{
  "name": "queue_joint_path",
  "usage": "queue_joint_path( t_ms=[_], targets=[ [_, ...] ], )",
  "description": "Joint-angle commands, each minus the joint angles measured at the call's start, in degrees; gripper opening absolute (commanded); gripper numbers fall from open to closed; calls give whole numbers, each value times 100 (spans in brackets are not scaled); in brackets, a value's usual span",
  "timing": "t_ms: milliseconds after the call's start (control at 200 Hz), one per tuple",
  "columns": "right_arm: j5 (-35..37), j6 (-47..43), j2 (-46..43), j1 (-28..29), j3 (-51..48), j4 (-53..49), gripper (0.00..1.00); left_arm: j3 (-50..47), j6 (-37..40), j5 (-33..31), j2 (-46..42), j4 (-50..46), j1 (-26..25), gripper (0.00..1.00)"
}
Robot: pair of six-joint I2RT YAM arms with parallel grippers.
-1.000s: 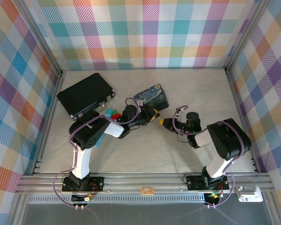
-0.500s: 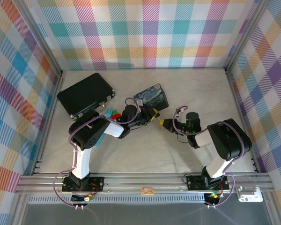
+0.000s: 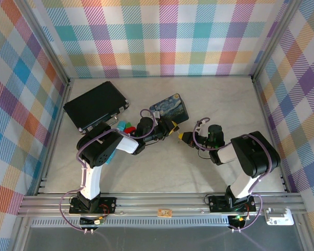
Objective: Unlock a padlock with a key
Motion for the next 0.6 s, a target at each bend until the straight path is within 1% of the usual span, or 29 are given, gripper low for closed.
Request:
queue_joint_path(
  t_ms=[0, 150, 380, 590],
  targets=[
    [-118, 90, 152, -14, 166, 438, 0, -28, 6, 20, -235, 151, -138, 0],
    [-202, 209, 157, -20, 136, 590, 0, -44, 48, -14, -237, 88, -137, 0],
    [-170, 130, -73, -18, 12, 341, 0, -14, 73, -59, -199, 60, -141, 0],
    [-255, 105, -23, -17, 142, 303, 0, 65, 92, -24, -191, -3, -158, 0]
  ],
)
